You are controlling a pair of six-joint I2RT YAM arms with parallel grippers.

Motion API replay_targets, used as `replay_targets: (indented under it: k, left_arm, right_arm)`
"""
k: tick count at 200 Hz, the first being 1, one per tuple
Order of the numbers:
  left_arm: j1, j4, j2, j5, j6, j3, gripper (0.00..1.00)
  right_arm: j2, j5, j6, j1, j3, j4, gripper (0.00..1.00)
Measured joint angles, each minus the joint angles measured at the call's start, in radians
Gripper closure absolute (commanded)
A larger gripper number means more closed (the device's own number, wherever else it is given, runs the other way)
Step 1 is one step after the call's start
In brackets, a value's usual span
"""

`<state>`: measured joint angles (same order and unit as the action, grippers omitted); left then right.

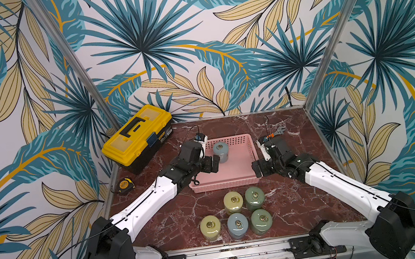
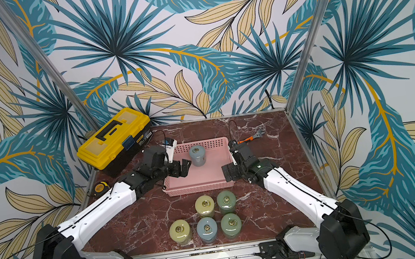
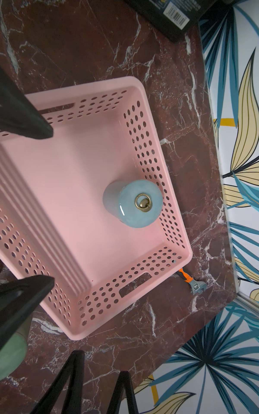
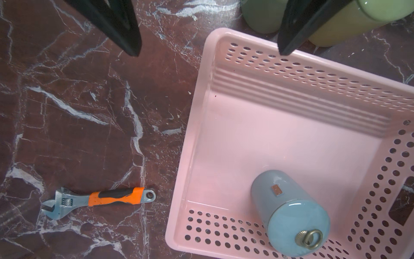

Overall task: Take the tea canister out of the basket
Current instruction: Place the tea canister at the center of the board.

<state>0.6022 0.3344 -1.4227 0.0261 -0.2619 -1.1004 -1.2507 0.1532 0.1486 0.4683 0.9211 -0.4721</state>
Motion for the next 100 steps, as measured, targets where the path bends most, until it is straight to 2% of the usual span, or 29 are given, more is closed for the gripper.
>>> replay_targets:
  k: [100]
  left_arm:
    - [0.014, 0.253, -0.299, 0.070, -0.006, -0.363, 0.00]
  right_arm:
    - [0.116, 0.024, 0.000, -0.007, -0.132, 0.128, 0.01]
